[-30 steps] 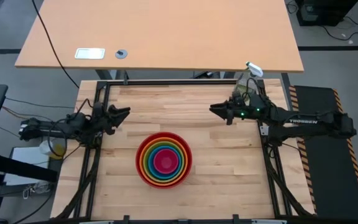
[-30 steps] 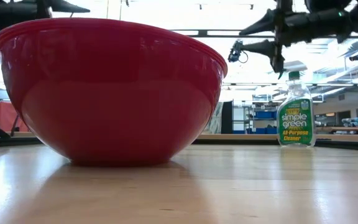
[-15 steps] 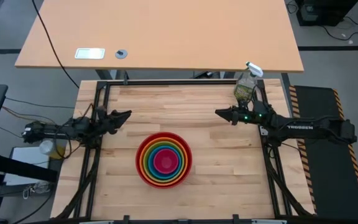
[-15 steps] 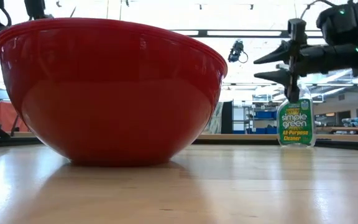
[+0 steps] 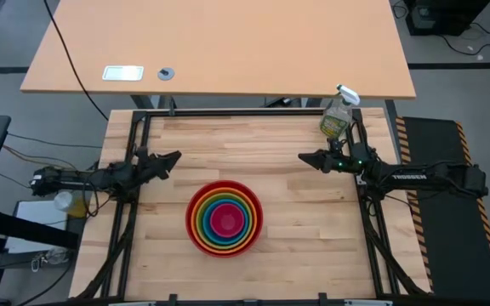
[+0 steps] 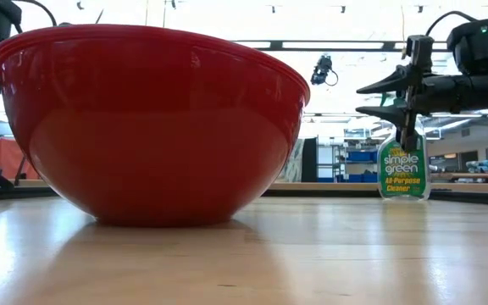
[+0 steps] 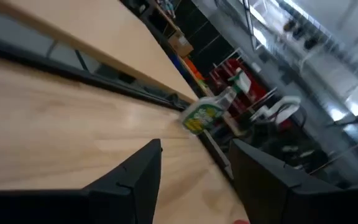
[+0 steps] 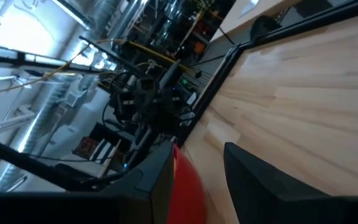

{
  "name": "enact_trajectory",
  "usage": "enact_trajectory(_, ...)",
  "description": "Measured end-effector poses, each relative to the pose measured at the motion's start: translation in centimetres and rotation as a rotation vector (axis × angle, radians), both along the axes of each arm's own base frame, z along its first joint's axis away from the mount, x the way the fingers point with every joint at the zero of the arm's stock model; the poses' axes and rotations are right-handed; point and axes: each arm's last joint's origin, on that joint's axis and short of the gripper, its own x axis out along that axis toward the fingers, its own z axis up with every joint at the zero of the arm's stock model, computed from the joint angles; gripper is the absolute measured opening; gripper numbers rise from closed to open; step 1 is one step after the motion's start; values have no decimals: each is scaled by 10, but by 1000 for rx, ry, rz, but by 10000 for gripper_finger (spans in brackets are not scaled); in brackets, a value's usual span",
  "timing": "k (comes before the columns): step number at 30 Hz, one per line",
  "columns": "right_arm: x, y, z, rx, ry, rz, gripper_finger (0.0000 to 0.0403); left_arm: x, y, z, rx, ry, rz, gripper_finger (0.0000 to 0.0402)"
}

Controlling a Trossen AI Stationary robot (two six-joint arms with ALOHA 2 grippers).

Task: Nest bowls inside each other
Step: Return to Home Position

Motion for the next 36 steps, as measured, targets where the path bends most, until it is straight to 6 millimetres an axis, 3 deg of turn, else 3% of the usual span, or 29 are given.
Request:
enact_trajectory(4, 0, -1, -1, 3, 7, -25, 148, 0, 0, 0, 145, 103, 1, 192)
enact_trajectory(7, 0, -1, -1, -97, 34, -25, 148, 0, 0, 0, 345, 245, 1, 192)
enact_trajectory(9, 0, -1, -2, -268, 77, -25, 149, 0, 0, 0, 486, 346, 1, 192)
enact_trajectory(13, 0, -1, -5, -810, 226, -13, 149, 0, 0, 0, 628, 446, 1, 192)
enact_trajectory(16, 0, -1, -5, -1008, 266, -10, 148, 0, 0, 0, 645, 457, 1, 192)
enact_trajectory(36, 0, -1, -4, -1034, 268, -12, 149, 0, 0, 0, 645, 455, 1, 192)
